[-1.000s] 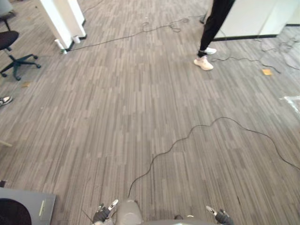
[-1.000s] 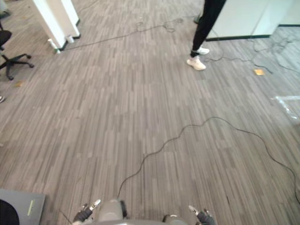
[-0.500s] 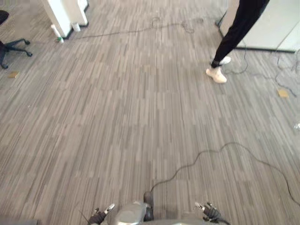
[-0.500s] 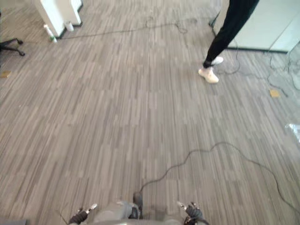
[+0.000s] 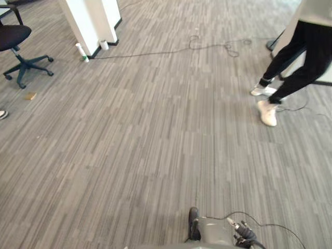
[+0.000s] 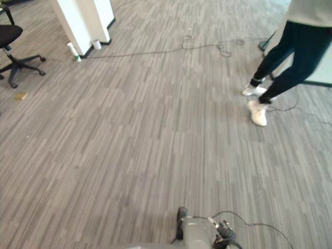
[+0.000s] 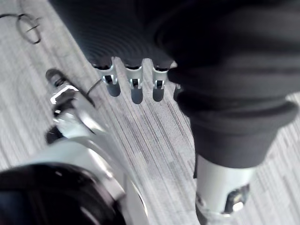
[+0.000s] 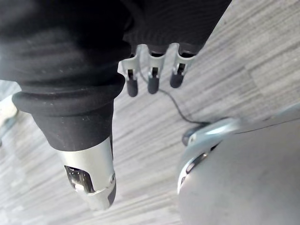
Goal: Organize washtable
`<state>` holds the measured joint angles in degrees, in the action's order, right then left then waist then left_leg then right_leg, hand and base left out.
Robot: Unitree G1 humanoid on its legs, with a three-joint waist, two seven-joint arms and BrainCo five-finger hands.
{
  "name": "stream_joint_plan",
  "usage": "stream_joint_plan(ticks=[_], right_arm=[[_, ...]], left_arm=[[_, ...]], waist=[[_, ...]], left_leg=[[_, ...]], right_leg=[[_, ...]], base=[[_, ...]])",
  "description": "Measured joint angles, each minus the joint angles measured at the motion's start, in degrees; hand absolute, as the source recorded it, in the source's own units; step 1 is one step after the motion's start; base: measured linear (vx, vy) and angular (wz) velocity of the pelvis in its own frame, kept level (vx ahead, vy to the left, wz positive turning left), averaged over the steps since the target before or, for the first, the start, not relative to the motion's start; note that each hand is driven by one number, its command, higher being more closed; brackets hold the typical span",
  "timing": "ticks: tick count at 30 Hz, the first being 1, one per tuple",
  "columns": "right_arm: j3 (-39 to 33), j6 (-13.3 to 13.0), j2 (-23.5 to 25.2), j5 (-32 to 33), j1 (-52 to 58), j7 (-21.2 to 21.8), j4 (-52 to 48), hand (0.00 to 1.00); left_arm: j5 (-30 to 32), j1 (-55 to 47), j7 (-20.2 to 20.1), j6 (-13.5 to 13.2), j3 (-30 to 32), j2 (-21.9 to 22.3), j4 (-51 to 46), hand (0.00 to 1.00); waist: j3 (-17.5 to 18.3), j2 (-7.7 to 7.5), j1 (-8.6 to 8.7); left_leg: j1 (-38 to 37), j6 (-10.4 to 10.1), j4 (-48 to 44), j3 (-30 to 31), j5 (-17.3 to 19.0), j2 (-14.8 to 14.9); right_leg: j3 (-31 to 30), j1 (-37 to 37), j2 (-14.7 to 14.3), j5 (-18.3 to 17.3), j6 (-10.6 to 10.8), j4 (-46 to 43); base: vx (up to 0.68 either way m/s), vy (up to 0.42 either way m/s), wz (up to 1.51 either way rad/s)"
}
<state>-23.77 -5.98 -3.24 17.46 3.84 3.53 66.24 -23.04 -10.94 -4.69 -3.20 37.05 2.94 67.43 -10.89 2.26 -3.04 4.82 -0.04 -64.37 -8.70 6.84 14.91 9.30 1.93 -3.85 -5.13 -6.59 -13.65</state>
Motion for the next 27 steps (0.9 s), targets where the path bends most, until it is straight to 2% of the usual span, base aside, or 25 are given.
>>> stream_joint_plan(ticks=[2,3,4,5,6,7,8,9,10,11,12,13,14,15,16,17,18,19,20,21,23,24,25,26,27], right_arm=[[2.1,0.2,0.6,-0.1,0.1,-0.1,0.6,0.00],[2.4,0.3,1.0,-0.2,-0.3,-0.1,1.4,0.00],[2.3,0.3,1.2,-1.1,-0.8,-0.1,2.1,0.00],[2.2,0.3,1.2,-1.8,-1.0,-0.1,2.2,0.00],[1.7,0.6,1.2,-2.4,-1.6,-0.1,2.2,0.00],[1.8,1.0,0.9,-3.4,-1.6,-0.6,2.2,0.00],[1.8,1.0,0.8,-3.9,-1.6,-0.8,2.2,0.00],[1.9,1.1,0.5,-5.4,-1.6,-1.1,2.2,0.00],[1.9,1.2,0.9,-6.3,-1.4,-1.1,2.2,0.00],[1.8,1.3,2.3,-7.2,-1.1,-1.0,2.8,0.00],[1.6,1.4,3.3,-7.4,-0.9,-0.9,3.1,0.00],[1.4,1.4,3.6,-7.4,-0.9,-0.8,3.1,0.00],[0.3,1.3,4.1,-7.3,-1.0,-0.8,3.0,0.00],[-0.8,1.3,4.2,-7.2,-1.0,-0.8,2.9,0.00],[-1.0,1.2,4.1,-6.8,-0.9,-0.9,2.9,0.00],[-1.0,0.9,4.0,-6.6,-0.9,-0.9,2.5,0.00],[-0.7,0.7,4.0,-6.5,-0.9,-0.9,1.8,0.00],[-0.6,0.5,3.9,-6.6,-0.9,-0.9,1.4,0.00],[-0.8,0.1,3.7,-6.4,-0.9,-0.9,0.9,0.00],[-1.0,-0.1,3.4,-5.9,-1.0,-0.9,0.6,0.00],[-1.1,-0.3,2.7,-4.3,-1.3,-0.9,-0.3,0.00],[-1.2,-0.4,2.2,-3.4,-1.5,-0.8,-0.7,0.00],[-1.1,-0.4,1.6,-3.4,-1.7,-0.9,-0.7,0.00],[-1.0,-0.4,1.6,-3.4,-1.7,-1.0,-0.7,0.00],[-1.1,-0.4,1.5,-3.4,-1.7,-1.0,-0.6,0.00]], left_arm=[[0.1,1.0,0.1,-0.2,-4.2,-2.3,-0.7,0.00],[0.6,1.4,0.1,-0.5,-7.9,-2.9,-1.7,0.00],[2.5,1.6,0.2,-1.3,-10.7,-3.7,-2.4,0.00],[3.3,1.8,0.2,-1.6,-12.0,-4.1,-2.4,0.00],[3.9,2.3,0.5,-1.8,-13.4,-4.4,-2.4,0.00],[5.2,2.0,1.6,-2.3,-15.1,-4.3,-2.6,0.00],[5.6,1.9,1.8,-2.4,-15.5,-4.3,-2.6,0.00],[5.9,2.0,2.4,-2.4,-16.7,-4.4,-2.6,0.00],[6.0,2.1,2.4,-2.4,-16.7,-4.9,-2.6,0.00],[6.0,1.8,2.4,-2.4,-16.6,-6.3,-2.6,0.00],[6.4,1.9,2.4,-2.7,-16.6,-6.9,-2.7,0.00],[6.8,2.0,2.4,-2.9,-16.6,-7.2,-2.6,0.00],[7.4,2.5,2.4,-2.7,-16.7,-7.8,-2.5,0.00],[7.5,2.8,2.4,-2.6,-16.7,-8.0,-2.3,0.00],[7.5,3.1,2.4,-2.5,-16.8,-8.0,-2.3,0.00],[7.5,3.1,2.4,-2.4,-16.9,-7.9,-2.2,0.00],[7.5,3.1,2.4,-2.4,-17.1,-7.8,-2.1,0.00],[7.5,3.2,2.4,-2.4,-17.4,-7.7,-2.2,0.00],[7.6,3.5,2.4,-2.4,-18.4,-7.7,-2.1,0.00],[7.9,3.5,2.3,-2.4,-18.9,-7.7,-2.0,0.00],[8.3,3.9,2.3,-2.2,-19.2,-7.4,-1.2,0.00],[9.3,4.3,2.3,-2.2,-19.4,-7.4,-0.4,0.00],[10.3,4.8,2.3,-2.2,-19.4,-7.4,0.1,0.00],[10.8,4.7,2.3,-2.2,-19.4,-7.4,0.1,0.00],[12.1,4.7,2.3,-2.3,-19.1,-7.5,0.1,0.00]], waist=[[-0.5,-2.36,-0.89],[-0.5,-3.43,-1.01],[-0.5,-3.71,-1.01],[-0.6,-3.54,-1.05],[-0.6,-3.36,-1.06],[-0.4,-2.58,-1.11],[-0.2,-2.23,-1.15],[0.1,-1.94,-1.88],[0.6,-2.86,-2.62],[2.3,-5.13,-2.80],[3.2,-6.39,-2.57],[3.2,-6.74,-2.44],[3.2,-7.50,-2.29],[3.1,-7.62,-2.18],[2.9,-7.30,-2.03],[2.5,-6.74,-1.73],[2.7,-6.40,-0.83],[2.7,-6.10,-0.64],[2.5,-5.70,-0.71],[2.3,-5.26,-0.69],[1.6,-4.03,-0.11],[1.3,-3.22,0.78],[1.0,-2.94,0.79],[1.0,-2.99,0.82],[0.9,-3.26,0.89]], left_leg=[[4.8,-0.9,0.1,-0.4,3.9,-1.3],[8.8,-1.8,4.7,-2.1,6.1,-2.3],[11.6,-1.5,12.6,-4.3,6.7,-3.4],[13.1,-1.5,17.4,-5.0,6.7,-4.3],[14.7,-2.2,28.7,-5.7,6.1,-6.8],[14.5,-5.9,45.5,-5.6,2.5,-9.2],[14.3,-6.1,48.5,-5.6,1.7,-9.2],[14.9,-4.6,50.9,-5.7,-4.2,-8.9],[15.0,-2.8,50.3,-6.3,-6.6,-9.4],[15.1,-0.9,49.8,-7.6,-7.5,-11.3],[14.7,3.0,49.9,-8.0,-7.4,-12.7],[14.0,4.1,49.7,-8.3,-7.0,-13.3],[11.0,5.0,49.4,-8.7,-5.1,-14.5],[7.8,5.2,49.8,-8.6,-3.2,-15.3],[4.1,5.4,50.6,-8.1,-1.6,-16.1],[-1.3,5.5,52.3,-7.4,-0.2,-17.1],[-6.2,5.8,54.6,-6.1,0.5,-17.6],[-8.3,5.8,56.0,-5.5,0.8,-17.5],[-12.4,5.8,59.2,-5.1,0.9,-17.4],[-15.0,5.6,61.1,-4.7,1.0,-17.1],[-18.8,4.8,63.1,-3.6,2.0,-15.7],[-20.3,4.3,63.6,-2.4,3.5,-14.6],[-21.8,3.2,64.5,-2.2,4.8,-14.1],[-22.1,2.8,64.8,-2.2,5.5,-14.0],[-23.8,1.6,65.6,-1.8,7.0,-14.2]], right_leg=[[-0.2,-5.4,1.3,-1.9,0.4,3.0],[-0.2,-8.0,2.2,-2.5,1.4,4.7],[-0.5,-9.7,3.1,-3.5,2.5,5.9],[-0.9,-10.4,3.5,-4.3,2.6,6.0],[-1.6,-11.6,4.7,-6.3,2.9,6.0],[-3.2,-13.0,5.4,-8.6,3.3,6.5],[-3.5,-13.3,5.3,-9.1,3.5,6.8],[-5.4,-14.4,5.4,-10.4,4.1,7.7],[-6.4,-14.7,6.3,-11.2,4.4,7.9],[-7.6,-14.5,8.5,-12.0,5.3,6.9],[-8.3,-12.2,10.2,-11.7,6.3,1.9],[-8.7,-10.8,10.6,-11.2,8.1,-2.2],[-9.5,-8.1,12.1,-9.0,12.6,-12.1],[-10.4,-5.4,12.8,-4.8,18.4,-21.1],[-11.0,-3.1,13.4,-2.0,21.1,-30.6],[-10.3,-0.5,14.5,-2.3,20.7,-40.4],[-8.0,2.2,15.0,-3.2,19.3,-46.1],[-6.9,3.8,14.9,-3.9,18.1,-47.4],[-4.4,7.3,14.8,-6.3,14.7,-46.8],[-2.5,9.7,14.4,-8.1,13.5,-44.5],[1.6,13.8,13.2,-9.9,10.8,-35.6],[3.5,16.2,12.3,-9.3,10.3,-26.5],[4.7,18.1,11.8,-5.2,10.0,-14.4],[5.3,18.5,11.8,-2.5,10.2,-8.0],[6.0,19.3,12.1,1.6,10.4,0.9]], base=[[0.42,-0.138,0.19],[0.53,-0.139,0.08],[0.51,-0.102,-0.04],[0.54,-0.018,-0.21],[0.48,0.079,-0.38],[0.48,0.116,-0.41],[0.50,0.184,-0.65],[0.43,0.191,-0.64],[0.59,0.251,-0.85],[0.65,0.214,-0.63],[0.67,0.209,-0.49],[0.67,0.218,-0.24],[0.66,0.267,-0.04],[0.65,0.265,0.11],[0.74,0.276,0.30],[0.69,0.217,0.45],[0.66,0.187,0.47],[0.50,0.098,0.41],[0.38,0.054,0.23],[0.45,0.021,0.19],[0.47,-0.059,0.30],[0.52,-0.123,0.49],[0.44,-0.131,0.44],[0.46,-0.174,0.33],[0.39,-0.169,0.21]])
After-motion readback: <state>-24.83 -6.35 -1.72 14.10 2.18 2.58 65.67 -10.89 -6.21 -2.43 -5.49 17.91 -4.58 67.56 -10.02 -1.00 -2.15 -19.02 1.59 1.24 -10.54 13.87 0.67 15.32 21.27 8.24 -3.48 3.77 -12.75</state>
